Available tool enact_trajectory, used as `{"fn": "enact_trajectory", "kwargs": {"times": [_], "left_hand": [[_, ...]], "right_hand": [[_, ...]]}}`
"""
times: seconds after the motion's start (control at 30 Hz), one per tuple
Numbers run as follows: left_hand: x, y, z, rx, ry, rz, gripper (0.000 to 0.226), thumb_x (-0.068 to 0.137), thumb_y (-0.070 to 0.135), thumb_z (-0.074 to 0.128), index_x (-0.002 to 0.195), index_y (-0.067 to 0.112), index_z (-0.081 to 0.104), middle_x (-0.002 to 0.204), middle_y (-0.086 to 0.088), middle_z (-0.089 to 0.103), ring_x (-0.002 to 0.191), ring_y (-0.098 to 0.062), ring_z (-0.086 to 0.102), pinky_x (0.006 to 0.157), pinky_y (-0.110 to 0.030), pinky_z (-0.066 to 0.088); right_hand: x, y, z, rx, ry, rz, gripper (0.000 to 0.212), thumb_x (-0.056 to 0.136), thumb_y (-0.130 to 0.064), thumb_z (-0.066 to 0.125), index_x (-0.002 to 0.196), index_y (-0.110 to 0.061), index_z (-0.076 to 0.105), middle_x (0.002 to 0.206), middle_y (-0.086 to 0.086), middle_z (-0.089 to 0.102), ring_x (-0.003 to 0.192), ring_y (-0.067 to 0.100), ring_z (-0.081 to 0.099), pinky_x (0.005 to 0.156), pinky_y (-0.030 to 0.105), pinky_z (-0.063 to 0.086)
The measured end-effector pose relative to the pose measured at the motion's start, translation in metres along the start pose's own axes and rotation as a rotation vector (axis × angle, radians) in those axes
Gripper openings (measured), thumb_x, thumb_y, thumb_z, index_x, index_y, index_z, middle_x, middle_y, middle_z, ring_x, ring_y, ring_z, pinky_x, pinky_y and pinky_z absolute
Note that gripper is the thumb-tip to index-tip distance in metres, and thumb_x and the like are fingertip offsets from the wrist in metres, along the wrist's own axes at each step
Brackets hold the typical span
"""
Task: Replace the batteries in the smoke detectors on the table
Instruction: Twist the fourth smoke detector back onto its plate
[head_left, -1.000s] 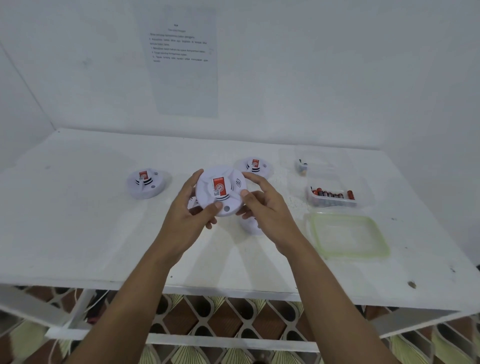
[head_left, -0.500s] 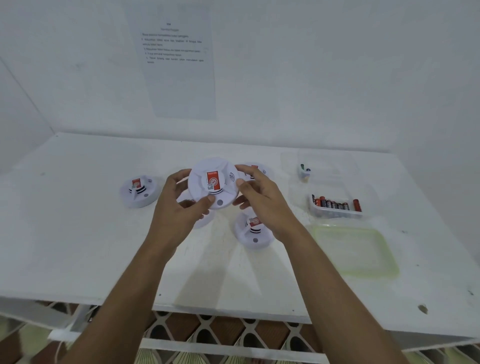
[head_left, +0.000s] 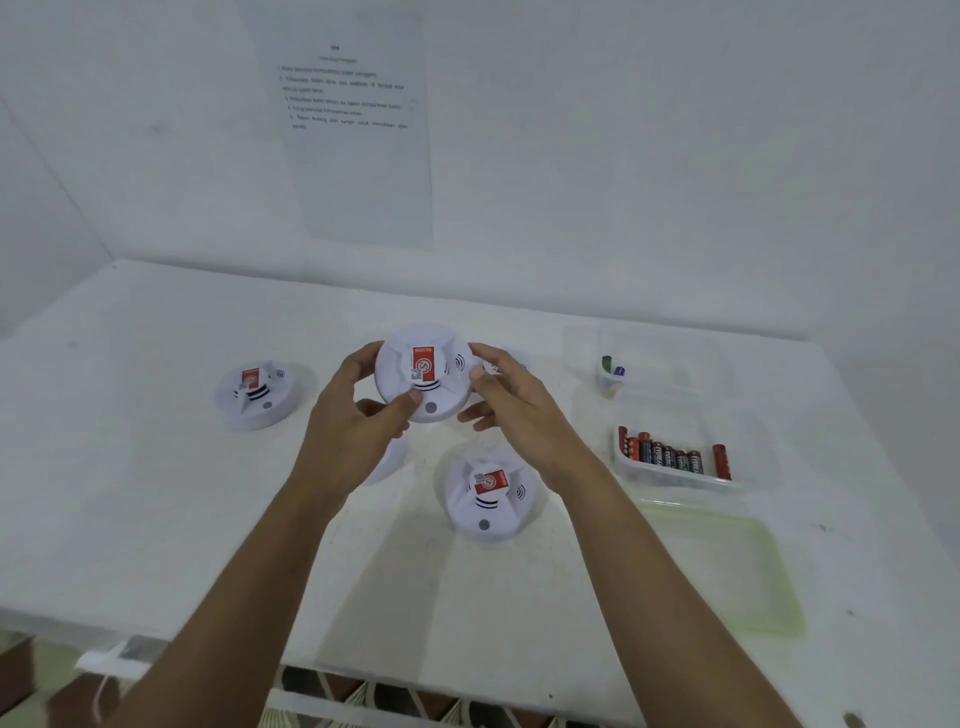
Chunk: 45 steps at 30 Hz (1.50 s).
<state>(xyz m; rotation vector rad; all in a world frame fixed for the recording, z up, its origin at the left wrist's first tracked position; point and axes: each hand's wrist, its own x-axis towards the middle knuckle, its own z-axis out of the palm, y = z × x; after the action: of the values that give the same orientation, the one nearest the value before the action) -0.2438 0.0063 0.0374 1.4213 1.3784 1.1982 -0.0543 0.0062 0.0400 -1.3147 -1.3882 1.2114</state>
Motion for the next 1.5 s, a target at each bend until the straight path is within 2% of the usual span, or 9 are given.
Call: {"fn": "enact_trajectory", "kwargs": {"times": [0.07,0.2,0.33,0.43,0.57,0.7,0.83,1.03,1.5], "left_hand": [[0.001,-0.002,0.003,0.035,0.005,-0.007,0.050,0.088,0.026,0.071,0.133,0.033,0.050,0.124,0.019,0.059,0.074,-0.013,0.070,0.054,-0.016,0.049],[0.003,-0.006,0.007,0.076,-0.001,-0.017,0.054,0.087,0.028,0.072,0.135,0.033,0.049,0.127,0.018,0.058,0.075,-0.013,0.070,0.076,-0.034,0.059],[0.004,-0.011,0.007,0.099,-0.014,-0.026,0.056,0.085,0.028,0.073,0.136,0.034,0.048,0.129,0.018,0.057,0.078,-0.016,0.070,0.081,-0.039,0.059],[0.008,-0.014,0.004,0.109,-0.023,-0.030,0.057,0.085,0.027,0.073,0.136,0.036,0.048,0.129,0.019,0.056,0.081,-0.017,0.069,0.081,-0.037,0.058],[0.015,-0.017,-0.002,0.118,-0.030,-0.028,0.056,0.087,0.026,0.071,0.136,0.037,0.047,0.128,0.017,0.057,0.083,-0.017,0.068,0.066,-0.027,0.051],[0.024,-0.018,-0.011,0.136,-0.038,-0.015,0.057,0.087,0.026,0.071,0.137,0.035,0.046,0.131,0.015,0.056,0.085,-0.016,0.069,0.073,-0.036,0.060],[0.036,-0.022,-0.023,0.122,-0.063,0.004,0.058,0.086,0.023,0.072,0.137,0.032,0.048,0.130,0.015,0.057,0.079,-0.016,0.069,0.073,-0.033,0.060],[0.055,-0.029,-0.043,0.107,-0.108,0.023,0.058,0.085,0.025,0.074,0.136,0.034,0.049,0.131,0.013,0.058,0.082,-0.018,0.070,0.076,-0.039,0.061],[0.091,-0.037,-0.075,0.092,-0.170,0.050,0.055,0.086,0.024,0.074,0.136,0.029,0.050,0.130,0.013,0.058,0.083,-0.020,0.068,0.075,-0.029,0.057]], "right_hand": [[0.002,0.005,-0.002,0.003,-0.013,0.007,0.040,0.105,-0.036,0.049,0.144,-0.031,0.048,0.114,-0.002,0.070,0.091,0.014,0.072,0.086,0.030,0.057],[0.003,0.012,-0.002,-0.013,-0.019,0.012,0.042,0.105,-0.037,0.048,0.147,-0.031,0.046,0.122,-0.002,0.066,0.099,0.011,0.070,0.094,0.030,0.055],[0.005,0.019,0.001,-0.010,-0.009,0.024,0.044,0.105,-0.038,0.048,0.148,-0.032,0.045,0.128,-0.003,0.064,0.112,0.011,0.065,0.100,0.032,0.053],[0.006,0.021,0.005,-0.003,-0.015,0.038,0.046,0.104,-0.039,0.050,0.149,-0.034,0.043,0.130,-0.006,0.063,0.108,0.006,0.066,0.099,0.031,0.053],[0.010,0.019,0.012,0.014,-0.019,0.040,0.045,0.103,-0.039,0.051,0.147,-0.038,0.043,0.129,-0.010,0.061,0.104,0.004,0.066,0.095,0.025,0.052],[0.017,0.016,0.021,0.006,-0.012,0.046,0.047,0.103,-0.039,0.052,0.149,-0.036,0.042,0.130,-0.008,0.061,0.101,0.003,0.067,0.092,0.024,0.053],[0.026,0.013,0.033,-0.023,0.005,0.035,0.046,0.102,-0.041,0.053,0.147,-0.036,0.043,0.126,-0.011,0.062,0.100,0.002,0.067,0.096,0.028,0.054],[0.035,0.005,0.051,0.005,0.040,0.045,0.043,0.102,-0.038,0.053,0.144,-0.037,0.045,0.124,-0.010,0.063,0.102,0.008,0.068,0.097,0.030,0.054],[0.059,-0.003,0.084,-0.007,0.097,0.066,0.043,0.102,-0.042,0.053,0.144,-0.038,0.046,0.123,-0.009,0.065,0.102,0.008,0.069,0.103,0.039,0.052]]}}
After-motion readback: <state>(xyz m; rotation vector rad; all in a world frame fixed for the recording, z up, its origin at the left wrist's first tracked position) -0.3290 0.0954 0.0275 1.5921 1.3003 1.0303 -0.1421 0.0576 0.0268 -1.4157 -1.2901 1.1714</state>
